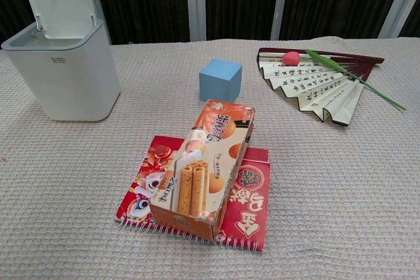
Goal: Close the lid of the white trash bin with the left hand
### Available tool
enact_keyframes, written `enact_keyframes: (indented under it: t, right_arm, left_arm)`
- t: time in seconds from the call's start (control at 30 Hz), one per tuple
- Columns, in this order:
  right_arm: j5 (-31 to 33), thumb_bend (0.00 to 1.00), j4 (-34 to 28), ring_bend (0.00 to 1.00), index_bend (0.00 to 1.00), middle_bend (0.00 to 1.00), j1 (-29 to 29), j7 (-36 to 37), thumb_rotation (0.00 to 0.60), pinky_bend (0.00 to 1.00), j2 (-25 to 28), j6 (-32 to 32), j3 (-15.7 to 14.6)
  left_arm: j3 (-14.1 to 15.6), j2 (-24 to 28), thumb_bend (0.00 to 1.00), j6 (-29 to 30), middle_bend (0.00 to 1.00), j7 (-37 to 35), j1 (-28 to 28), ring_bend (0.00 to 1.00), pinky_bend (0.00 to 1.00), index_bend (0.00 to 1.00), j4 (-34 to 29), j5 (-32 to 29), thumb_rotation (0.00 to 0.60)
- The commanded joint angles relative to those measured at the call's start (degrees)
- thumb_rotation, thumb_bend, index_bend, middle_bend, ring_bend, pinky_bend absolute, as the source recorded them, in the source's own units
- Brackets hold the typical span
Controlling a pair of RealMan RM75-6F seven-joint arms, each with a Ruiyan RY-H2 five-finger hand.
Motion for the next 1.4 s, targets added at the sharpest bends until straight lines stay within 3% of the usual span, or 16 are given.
enact_keyframes:
  t: [0.03,0.63,0.77,0.83,0.87,1.0,1.1,1.23,1.4]
  right_arm:
    - [0.0,0.19,0.0,0.0,0.0,0.0,0.0,0.0,0.6,0.0,0.0,0.0,0.0]
    - [0.6,0.19,-0.2,0.0,0.0,0.0,0.0,0.4,0.6,0.0,0.2,-0.2,0.3]
    - [0.6,0.19,-0.4,0.0,0.0,0.0,0.0,0.9,0.6,0.0,0.3,-0.2,0.3]
    - [0.6,0.19,-0.5,0.0,0.0,0.0,0.0,1.1,0.6,0.0,0.3,-0.4,0.2]
    - [0.6,0.19,-0.7,0.0,0.0,0.0,0.1,1.3,0.6,0.0,0.4,-0.6,0.2]
    - [0.9,0.19,-1.2,0.0,0.0,0.0,0.0,1.6,0.6,0.0,0.4,-0.4,0.4]
    - [1.4,0.19,-1.4,0.0,0.0,0.0,0.0,1.6,0.6,0.0,0.4,-0.7,0.4]
    - [1.9,0.19,-1.8,0.0,0.0,0.0,0.1,1.7,0.6,0.0,0.5,-0.9,0.6]
    - [2.1,0.19,-2.1,0.0,0.0,0.0,0.1,2.4,0.6,0.0,0.6,-1.1,0.7]
  left_arm:
    - [0.0,0.0,0.12,-0.1,0.0,0.0,-0.1,0.0,0.0,0.0,0.1,-0.1,0.6]
    - [-0.8,0.9,0.13,-1.4,0.0,0.3,-0.8,0.0,0.0,0.0,-1.0,-1.3,0.6]
    - [-1.9,1.7,0.25,-1.5,0.0,1.0,-1.3,0.0,0.22,0.0,-2.1,-2.3,0.6]
    - [-3.1,2.0,0.32,-1.4,0.03,1.7,-1.9,0.08,0.34,0.0,-2.9,-3.4,0.6]
    - [-4.2,2.1,0.34,-1.3,0.09,2.1,-2.4,0.17,0.42,0.0,-3.5,-4.2,0.6]
    - [-10.1,3.0,0.44,-3.7,0.56,4.3,-7.2,0.57,0.69,0.0,-6.3,-8.2,0.6]
    - [-12.5,4.8,0.53,-7.4,0.74,7.2,-10.3,0.72,0.82,0.0,-8.9,-12.0,0.6]
    - [-16.0,6.9,0.64,-12.3,0.86,11.4,-15.1,0.82,0.92,0.0,-11.9,-17.7,0.6]
    - [-19.9,9.5,0.73,-20.8,0.93,17.8,-23.1,0.89,0.98,0.0,-14.6,-30.2,0.6]
